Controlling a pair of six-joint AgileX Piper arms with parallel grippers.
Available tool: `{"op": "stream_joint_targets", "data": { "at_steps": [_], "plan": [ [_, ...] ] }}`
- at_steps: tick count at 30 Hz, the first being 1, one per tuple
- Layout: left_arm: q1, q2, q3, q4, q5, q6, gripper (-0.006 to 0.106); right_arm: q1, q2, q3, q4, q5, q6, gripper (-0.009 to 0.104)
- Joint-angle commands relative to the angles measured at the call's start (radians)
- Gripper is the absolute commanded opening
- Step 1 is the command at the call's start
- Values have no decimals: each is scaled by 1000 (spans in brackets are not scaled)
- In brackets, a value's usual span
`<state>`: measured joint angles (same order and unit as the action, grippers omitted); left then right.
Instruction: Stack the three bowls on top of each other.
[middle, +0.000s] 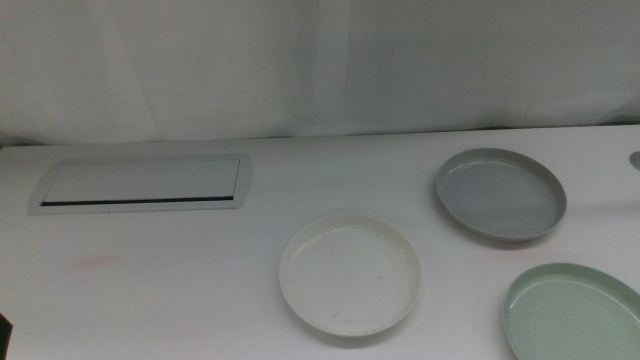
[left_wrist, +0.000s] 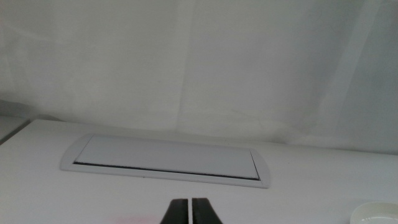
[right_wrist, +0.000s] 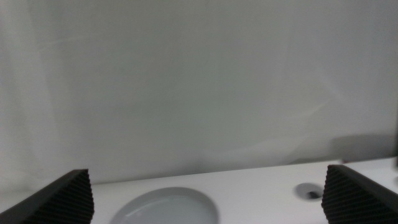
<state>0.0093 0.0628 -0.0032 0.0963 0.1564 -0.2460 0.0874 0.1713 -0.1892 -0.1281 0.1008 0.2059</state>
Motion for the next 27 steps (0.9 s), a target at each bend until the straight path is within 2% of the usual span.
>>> {"op": "stream_joint_targets", "data": {
  "at_steps": [1, 6, 8, 11, 16, 19, 27],
  "plan": [
    [1, -5, 38, -7, -17, -10, -3, 1, 21, -140, -11, 177, -64, 103],
    [1, -5, 38, -7, -17, -10, -3, 1, 130, -415, -20, 528, -153, 103],
    [1, -5, 38, -7, -17, -10, -3, 1, 174, -495, -48, 588, -153, 103],
    [1, -5, 38, -5, -17, -10, -3, 1, 251, -579, -52, 668, -127, 103],
    [1, -5, 38, -5, -17, -10, -3, 1, 455, -681, 33, 924, -117, 103],
    [1, -5, 38, -5, -17, -10, -3, 1, 577, -690, 78, 968, -187, 103],
    [1, -5, 38, -5, -17, -10, -3, 1, 838, -681, 84, 970, -272, 103]
  ]
}}
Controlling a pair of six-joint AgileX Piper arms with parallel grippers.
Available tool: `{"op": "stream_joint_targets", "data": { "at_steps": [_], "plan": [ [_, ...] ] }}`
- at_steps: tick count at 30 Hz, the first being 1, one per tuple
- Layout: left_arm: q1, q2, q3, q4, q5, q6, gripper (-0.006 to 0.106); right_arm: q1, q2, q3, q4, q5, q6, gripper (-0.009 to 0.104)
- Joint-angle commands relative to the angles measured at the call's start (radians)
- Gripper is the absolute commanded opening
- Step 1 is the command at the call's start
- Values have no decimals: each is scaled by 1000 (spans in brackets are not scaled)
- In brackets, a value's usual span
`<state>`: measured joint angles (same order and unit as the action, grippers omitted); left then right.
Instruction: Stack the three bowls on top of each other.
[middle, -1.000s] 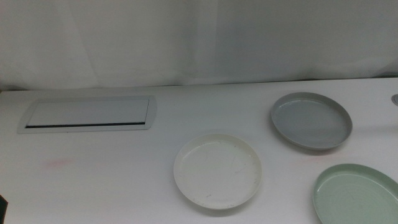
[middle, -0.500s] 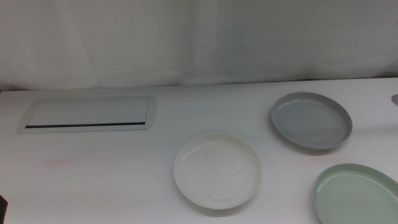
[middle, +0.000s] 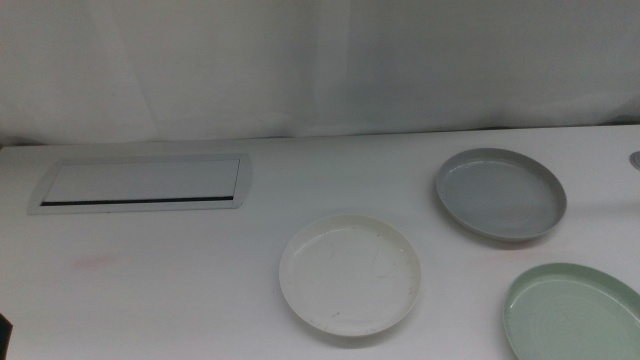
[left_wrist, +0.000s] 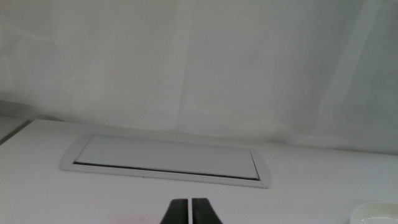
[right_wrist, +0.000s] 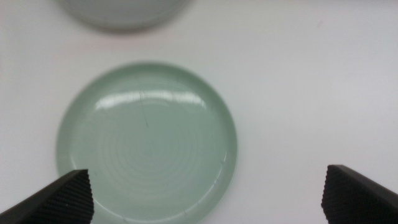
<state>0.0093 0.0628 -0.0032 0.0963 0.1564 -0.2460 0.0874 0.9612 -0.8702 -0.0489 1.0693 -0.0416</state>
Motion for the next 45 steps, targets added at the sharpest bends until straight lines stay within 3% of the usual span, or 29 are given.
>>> {"op": "stream_joint_targets", "data": {
  "at_steps": [1, 6, 11, 17, 24, 30, 45],
  "plan": [
    [1, -5, 38, -5, -17, -10, -3, 1, 76, 8, 5, -12, -42, 103],
    [1, -5, 38, -5, -15, -10, -3, -8, 176, 80, 10, -99, -44, 103],
    [1, -5, 38, -5, -15, -10, -3, -52, 267, 160, 74, -194, -71, 103],
    [1, -5, 38, -5, -15, -10, -3, -58, 370, 173, 87, -257, -81, 103],
    [1, -5, 38, -5, -15, -10, -3, -58, 460, 173, 56, -334, -79, 103],
    [1, -5, 38, -5, -15, -10, -3, -58, 520, 175, -64, -377, -31, 103],
    [1, -5, 38, -5, -15, -10, -3, -58, 666, 175, -48, -474, -15, 103]
  ]
}}
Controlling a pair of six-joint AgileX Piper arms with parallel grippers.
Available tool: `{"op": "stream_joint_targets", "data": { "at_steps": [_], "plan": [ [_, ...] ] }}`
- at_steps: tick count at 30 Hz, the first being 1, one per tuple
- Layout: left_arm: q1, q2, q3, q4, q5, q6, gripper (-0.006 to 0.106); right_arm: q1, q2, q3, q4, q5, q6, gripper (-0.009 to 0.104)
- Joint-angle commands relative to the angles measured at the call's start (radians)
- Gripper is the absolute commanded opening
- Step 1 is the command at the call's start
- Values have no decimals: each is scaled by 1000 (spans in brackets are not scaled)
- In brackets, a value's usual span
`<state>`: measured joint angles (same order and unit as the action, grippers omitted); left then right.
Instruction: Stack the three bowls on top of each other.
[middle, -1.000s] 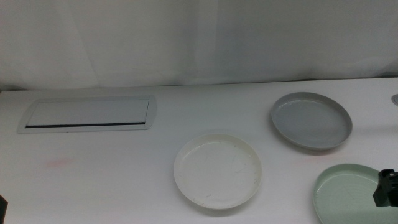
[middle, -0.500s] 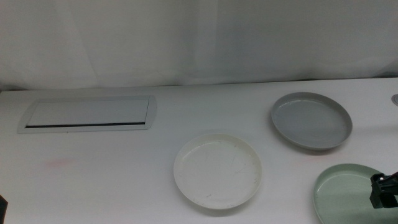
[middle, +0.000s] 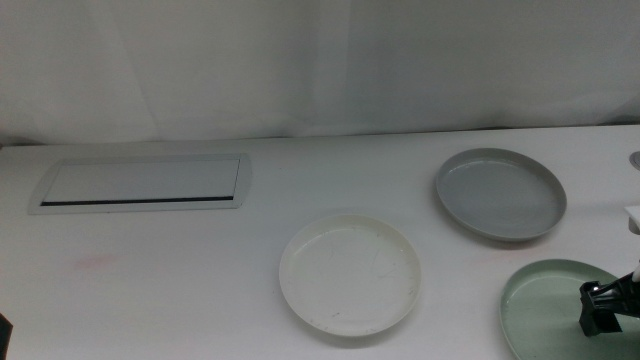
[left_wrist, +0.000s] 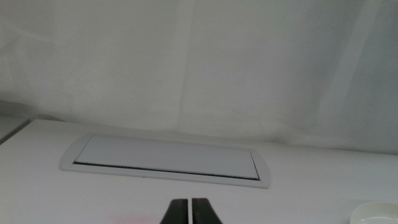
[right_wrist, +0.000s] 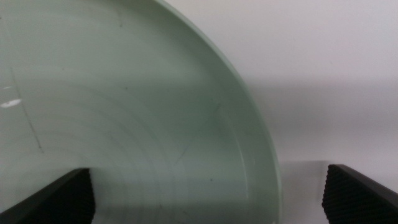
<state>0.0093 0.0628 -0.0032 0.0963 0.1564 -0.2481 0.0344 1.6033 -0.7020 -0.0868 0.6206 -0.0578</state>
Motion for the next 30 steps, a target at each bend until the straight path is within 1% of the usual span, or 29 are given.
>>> {"op": "stream_joint_targets", "data": {
  "at_steps": [1, 4, 5, 7, 8, 10, 12, 14, 15, 24, 30],
  "plan": [
    [1, -5, 38, -5, -15, -8, -3, -5, 32, 7, -10, -26, 1, 103],
    [1, -5, 38, -5, -15, -8, -3, -5, 58, 7, -10, -30, 1, 100],
    [1, -5, 38, -5, -15, -8, -3, -5, 67, 7, -10, -32, 1, 98],
    [1, -5, 38, -5, -15, -8, -3, -5, 76, 7, -7, -35, 1, 89],
    [1, -5, 38, -5, -15, -8, -3, -5, 78, 7, -5, -40, 1, 81],
    [1, -5, 38, -5, -15, -8, -3, -5, 80, 7, -3, -47, 6, 61],
    [1, -5, 38, 1, -15, -8, -3, -5, 80, 7, -3, -51, 6, 33],
    [1, -5, 38, 1, -15, -8, -3, -5, 80, 7, -3, -53, 6, 1],
    [1, -5, 38, 1, -15, -8, -3, -5, 80, 7, -3, -60, 6, -2],
    [1, -5, 38, 1, -17, -8, -3, -5, 72, 3, 28, -71, 6, -3],
    [1, -5, 38, 1, -17, -8, -3, -5, -5, 3, 28, -69, 6, -3]
  ]
}}
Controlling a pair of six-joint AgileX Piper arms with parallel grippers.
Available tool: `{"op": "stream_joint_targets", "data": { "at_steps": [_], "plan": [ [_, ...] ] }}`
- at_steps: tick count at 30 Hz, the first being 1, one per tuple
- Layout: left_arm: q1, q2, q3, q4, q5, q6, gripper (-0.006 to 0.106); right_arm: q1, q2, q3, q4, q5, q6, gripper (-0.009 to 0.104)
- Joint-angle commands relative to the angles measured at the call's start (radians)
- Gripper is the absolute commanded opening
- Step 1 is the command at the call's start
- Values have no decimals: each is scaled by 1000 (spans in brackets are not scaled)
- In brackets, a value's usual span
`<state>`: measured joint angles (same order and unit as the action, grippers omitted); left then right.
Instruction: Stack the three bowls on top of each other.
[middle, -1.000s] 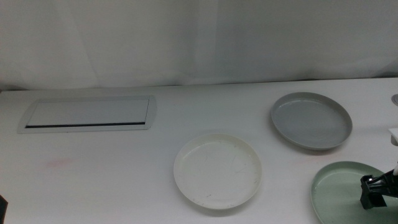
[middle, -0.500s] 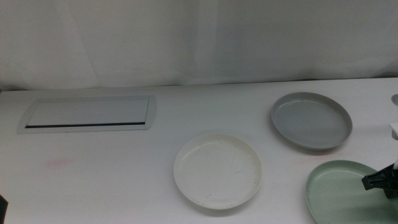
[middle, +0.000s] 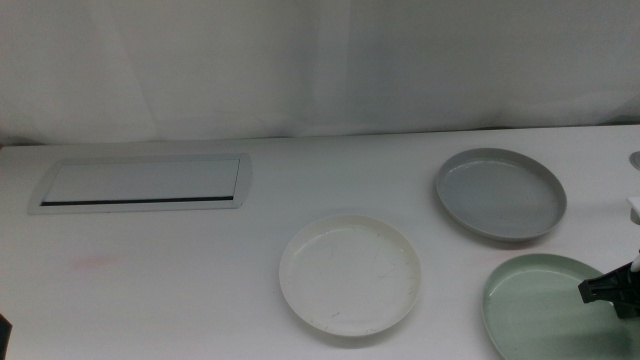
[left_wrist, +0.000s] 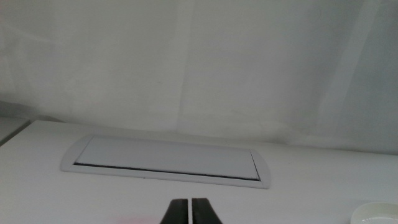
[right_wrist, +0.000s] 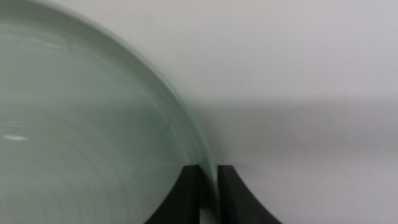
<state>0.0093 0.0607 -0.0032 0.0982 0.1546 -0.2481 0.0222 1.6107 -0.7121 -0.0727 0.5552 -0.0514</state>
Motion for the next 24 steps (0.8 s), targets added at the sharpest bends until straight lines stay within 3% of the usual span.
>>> {"op": "stream_joint_targets", "data": {
  "at_steps": [1, 8, 16, 24],
  "plan": [
    [1, -2, 38, -1, -16, -8, -3, 7, -34, 13, 14, 1, -2, -3],
    [1, -2, 38, -1, -16, -8, -3, 7, -206, 10, 14, 79, -8, -3],
    [1, -2, 38, -1, -16, -8, -3, 7, -397, -104, 31, 270, -36, -3],
    [1, -2, 38, -1, -16, -8, -3, 7, -447, -316, 166, 396, -93, -3]
  ]
}}
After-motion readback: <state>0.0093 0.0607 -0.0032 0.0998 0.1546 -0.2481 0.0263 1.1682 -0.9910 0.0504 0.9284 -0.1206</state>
